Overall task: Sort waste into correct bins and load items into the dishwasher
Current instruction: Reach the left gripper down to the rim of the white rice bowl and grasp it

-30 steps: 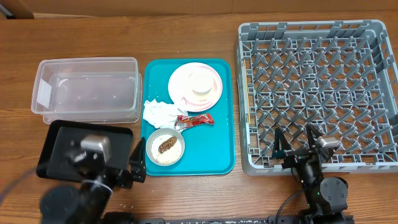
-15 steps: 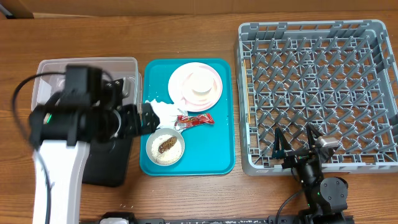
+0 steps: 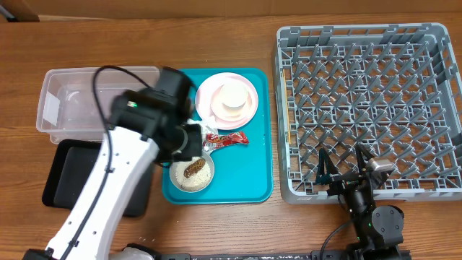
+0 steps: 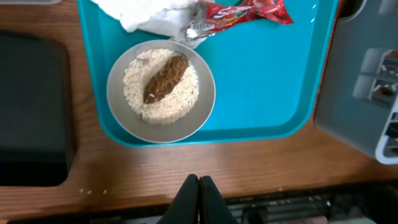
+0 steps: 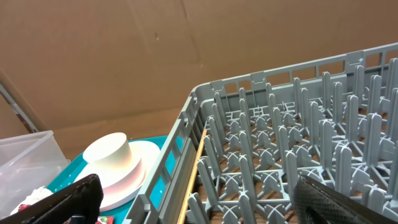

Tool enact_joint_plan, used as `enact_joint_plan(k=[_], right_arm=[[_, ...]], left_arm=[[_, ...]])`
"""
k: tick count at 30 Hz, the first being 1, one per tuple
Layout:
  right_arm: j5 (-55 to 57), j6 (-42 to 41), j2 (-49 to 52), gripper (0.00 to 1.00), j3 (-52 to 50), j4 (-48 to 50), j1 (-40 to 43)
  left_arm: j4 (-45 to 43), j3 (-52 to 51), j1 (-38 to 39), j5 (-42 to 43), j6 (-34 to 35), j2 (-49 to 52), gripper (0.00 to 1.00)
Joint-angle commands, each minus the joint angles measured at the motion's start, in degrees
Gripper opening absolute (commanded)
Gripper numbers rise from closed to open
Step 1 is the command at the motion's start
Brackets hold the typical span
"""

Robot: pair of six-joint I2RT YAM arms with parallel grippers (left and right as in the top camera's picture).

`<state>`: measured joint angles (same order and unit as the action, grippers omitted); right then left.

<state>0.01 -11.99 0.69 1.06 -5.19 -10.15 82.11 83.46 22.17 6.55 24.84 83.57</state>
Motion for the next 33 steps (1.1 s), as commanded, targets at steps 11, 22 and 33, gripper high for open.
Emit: enact_joint_plan(k=[11,22,33], right_arm=[[0.04,-0.04,-0.46,1.00,-0.61,0.37,0.15],[0.07,-0.07,-0.46,1.00,-0.61,0.37,0.15],[0.07,-0.04,-0.46,1.00,-0.61,0.37,0.15]], left_arm=[[-11.04,-13.42,12.00,-3.91,9.09,-0.42,0.26],[-25.44,-24.50,12.63,-5.70,9.05,-0.42,0.28],[-36.87,-33.38,12.68,-8.44,9.05,-0.42,0.29]])
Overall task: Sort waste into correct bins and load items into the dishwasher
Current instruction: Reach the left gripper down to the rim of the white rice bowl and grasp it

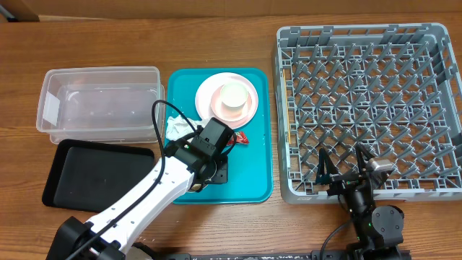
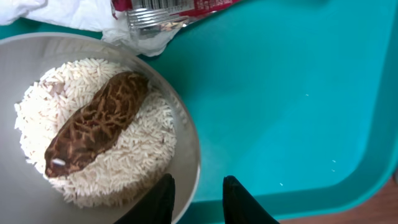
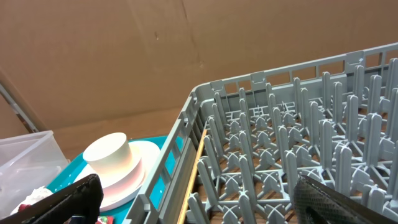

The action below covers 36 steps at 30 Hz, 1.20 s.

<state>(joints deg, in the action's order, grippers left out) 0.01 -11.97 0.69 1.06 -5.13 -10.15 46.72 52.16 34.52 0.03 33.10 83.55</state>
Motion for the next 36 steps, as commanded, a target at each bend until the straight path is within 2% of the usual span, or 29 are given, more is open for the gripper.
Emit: enact_joint_plan(k=[1,6,16,20,28,36], right_arm=[[0.04,-0.07,-0.46,1.00,-0.61,0.31,0.15],[0.04,-0.07,-0.46,1.00,-0.61,0.31,0.15],[0.07,-0.07,-0.46,1.00,-0.61,0.31,0.15],[0.07,-0.07,-0.46,1.00,-0.61,0.31,0.15],[0.04,-0.07,-0.46,1.00,-0.61,0.31,0.15],[0.04,-0.07,-0.46,1.00,-0.61,0.31,0.15]], left_arm=[[-2.86,-3.10,0.35,-1.92,0.79,-0.39,0.29],[-6.34,-5.29,0.35,-1.92,0.79,-0.39,0.29],[-7.96,-6.29,0.42,-1.97,0.76,-0.37,0.24],[-8.39,-6.69,0.42,-1.92,0.79,-0.37,0.18],[-8.48,-6.99,0.42,-1.95,0.79,-0.37,0.18],[-9.18,-7.65,0.42,-1.92,0.81,-0.35,0.05]])
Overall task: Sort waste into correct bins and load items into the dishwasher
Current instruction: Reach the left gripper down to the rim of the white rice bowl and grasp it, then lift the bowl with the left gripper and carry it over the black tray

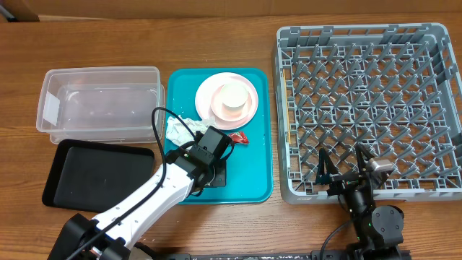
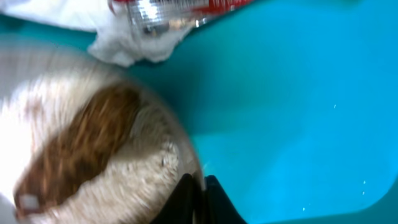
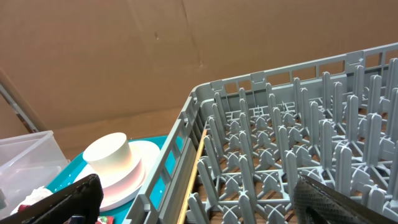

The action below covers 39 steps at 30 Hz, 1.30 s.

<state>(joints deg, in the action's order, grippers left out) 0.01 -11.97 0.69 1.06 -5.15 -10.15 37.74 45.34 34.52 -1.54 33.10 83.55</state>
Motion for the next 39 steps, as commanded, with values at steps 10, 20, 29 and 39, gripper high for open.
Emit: enact_joint_plan(k=[10,20,29,39], right_arm=[[0.04,-0.07,-0.46,1.00,-0.61,0.33,0.15],[0.07,-0.09,-0.46,1.00,-0.61,0.33,0.15],[0.07,-0.07,-0.46,1.00,-0.61,0.33,0.15],[0.04,-0.07,-0.46,1.00,-0.61,0.33,0.15]], left_arm=[[0.07,0.31,0.39,-0.24,0.76,-0.46,0.04],[13.94,16.06,0.22,-0.17,-6.84,-0.94,0.04],[26.62,29.97,-3.82,-7.58,-10.08,-0.94,0.04],[38.36,32.92,-14.56,-4.66,-10.47,-0.94,0.04]])
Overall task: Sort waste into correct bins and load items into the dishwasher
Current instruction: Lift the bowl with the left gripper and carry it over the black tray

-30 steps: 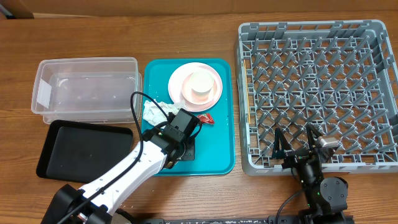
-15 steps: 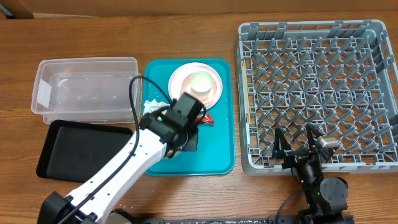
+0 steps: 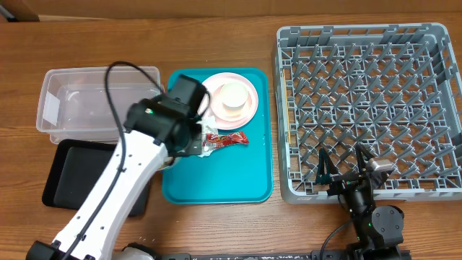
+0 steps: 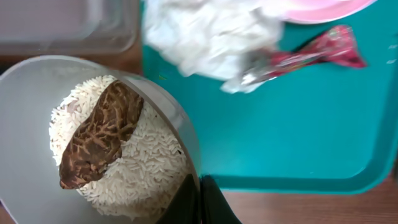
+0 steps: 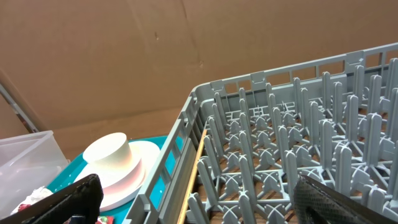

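My left gripper (image 4: 199, 186) is shut on the right rim of a grey bowl (image 4: 37, 93) holding white rice and a brown piece of food (image 4: 99, 134). The bowl hangs above the left edge of the teal tray (image 4: 298, 137); in the overhead view the arm hides it. On the tray lie a crumpled white tissue (image 4: 205, 37), a red wrapper (image 3: 227, 139) and a pink plate with a white cup (image 3: 232, 96). My right gripper (image 3: 345, 170) rests open at the front of the grey dish rack (image 3: 368, 108).
A clear plastic bin (image 3: 79, 101) stands left of the tray, and a black bin (image 3: 72, 177) lies in front of it. The rack's rows of upright prongs (image 5: 298, 143) fill the right side of the table.
The left gripper, shut on the bowl's rim down on the tray, now holds the bowl raised and further left, over the tray's left edge. The right arm has not moved.
My left gripper was shut, high above the bowl of rice on the tray. Then it stood open low at the bowl's right rim, then shut on that rim. Now the bowl is off the tray floor and toward the bins.
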Tool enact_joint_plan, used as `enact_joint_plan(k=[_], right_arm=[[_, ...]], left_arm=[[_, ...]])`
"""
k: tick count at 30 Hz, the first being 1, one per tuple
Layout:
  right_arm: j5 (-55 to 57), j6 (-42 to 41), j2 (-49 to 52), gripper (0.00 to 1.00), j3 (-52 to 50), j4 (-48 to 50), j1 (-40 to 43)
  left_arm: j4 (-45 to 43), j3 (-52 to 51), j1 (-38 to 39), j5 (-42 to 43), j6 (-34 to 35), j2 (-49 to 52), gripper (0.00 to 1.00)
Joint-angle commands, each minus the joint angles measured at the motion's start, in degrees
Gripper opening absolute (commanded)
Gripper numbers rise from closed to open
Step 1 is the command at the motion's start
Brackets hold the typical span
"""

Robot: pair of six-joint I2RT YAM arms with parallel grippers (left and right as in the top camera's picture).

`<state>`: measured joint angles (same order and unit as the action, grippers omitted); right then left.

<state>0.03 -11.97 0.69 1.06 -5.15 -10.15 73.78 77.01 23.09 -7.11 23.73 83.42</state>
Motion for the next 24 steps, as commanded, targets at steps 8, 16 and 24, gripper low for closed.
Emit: enact_joint_plan(k=[8,16,24], right_arm=[[0.02,-0.07,-0.46,1.00,-0.61,0.33,0.15],[0.04,-0.07,-0.46,1.00,-0.61,0.33,0.15],[0.04,-0.07,-0.46,1.00,-0.61,0.33,0.15]], left_arm=[[8.07,-1.22,-7.26,2.01,-1.66,-0.81,0.04],[5.31,-8.35,-10.19,1.95,-2.01,-0.81,0.04],[2.16,-8.74,-22.10,13.92,-11.63,-0.81,0.04]])
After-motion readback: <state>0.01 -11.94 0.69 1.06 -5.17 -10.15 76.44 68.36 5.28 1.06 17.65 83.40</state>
